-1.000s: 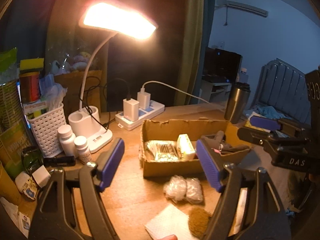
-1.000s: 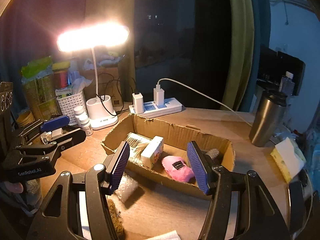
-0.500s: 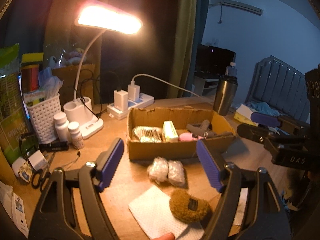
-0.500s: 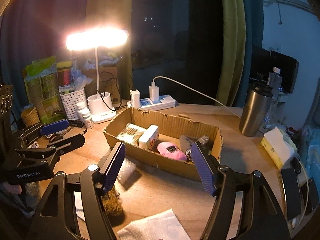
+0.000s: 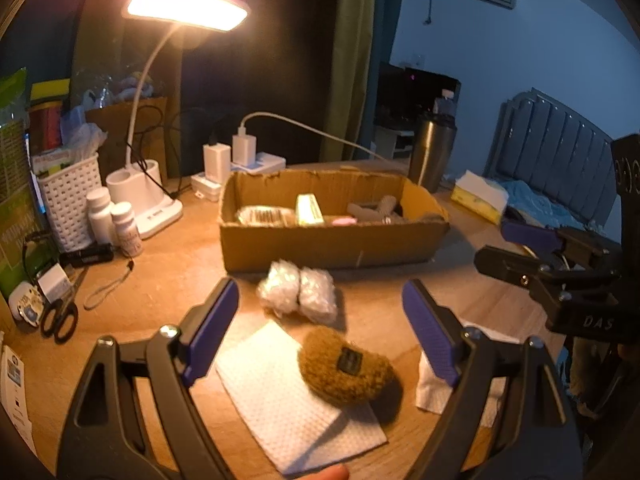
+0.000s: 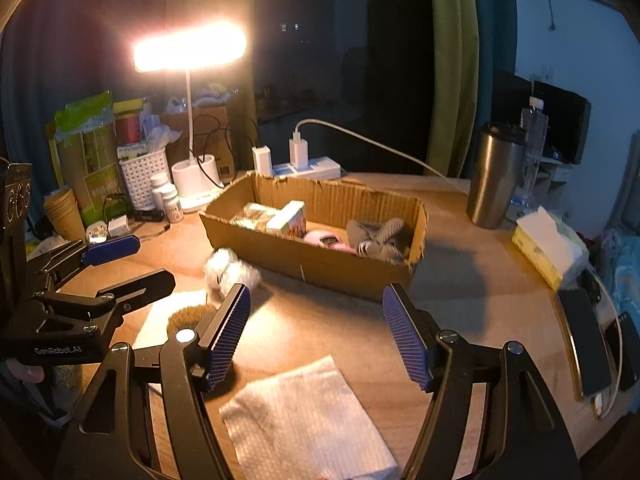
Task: Organize soft objects
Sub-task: 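Move both open tools back to the brown plush and paper towel, then grasp the brown fuzzy plush with the left tool while the right tool grasps a white paper towel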
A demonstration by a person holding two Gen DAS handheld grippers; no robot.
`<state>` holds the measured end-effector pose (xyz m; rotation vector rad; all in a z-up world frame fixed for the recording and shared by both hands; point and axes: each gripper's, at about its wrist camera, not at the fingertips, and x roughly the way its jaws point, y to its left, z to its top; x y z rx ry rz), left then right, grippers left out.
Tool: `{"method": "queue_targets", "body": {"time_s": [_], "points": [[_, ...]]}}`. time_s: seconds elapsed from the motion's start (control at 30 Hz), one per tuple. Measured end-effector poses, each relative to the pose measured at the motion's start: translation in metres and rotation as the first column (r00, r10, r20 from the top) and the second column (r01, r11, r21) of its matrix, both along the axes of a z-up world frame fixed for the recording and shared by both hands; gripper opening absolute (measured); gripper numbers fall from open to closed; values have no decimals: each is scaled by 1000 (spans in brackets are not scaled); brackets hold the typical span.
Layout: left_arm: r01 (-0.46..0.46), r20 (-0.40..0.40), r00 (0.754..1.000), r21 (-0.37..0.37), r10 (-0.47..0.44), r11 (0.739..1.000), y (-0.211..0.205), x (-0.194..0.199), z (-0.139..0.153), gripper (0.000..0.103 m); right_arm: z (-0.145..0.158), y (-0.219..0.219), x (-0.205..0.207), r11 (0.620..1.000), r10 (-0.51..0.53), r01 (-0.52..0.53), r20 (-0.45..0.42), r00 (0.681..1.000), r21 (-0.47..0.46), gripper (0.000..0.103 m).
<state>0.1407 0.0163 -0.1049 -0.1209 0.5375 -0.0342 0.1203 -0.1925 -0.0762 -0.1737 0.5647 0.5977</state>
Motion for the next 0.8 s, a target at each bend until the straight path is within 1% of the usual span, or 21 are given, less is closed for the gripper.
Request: {"method": "queue_targets", "body": {"time_s": [0.4,0.63,0.8], "points": [[29,-85,996,31,-26,999,-20,0,-28,85,-39,-17,-7,1000,-8,6,-93,996,-17,72],[45,-127,991,55,-38,997,-28,10,-39,85,-57,-9,-11,999,19,-25,-149,989,-34,72],[49,-166,985,65,-37,997,-30,16,-44,85,-70,1,-9,996,32,-48,-190,981,-79,72]]}}
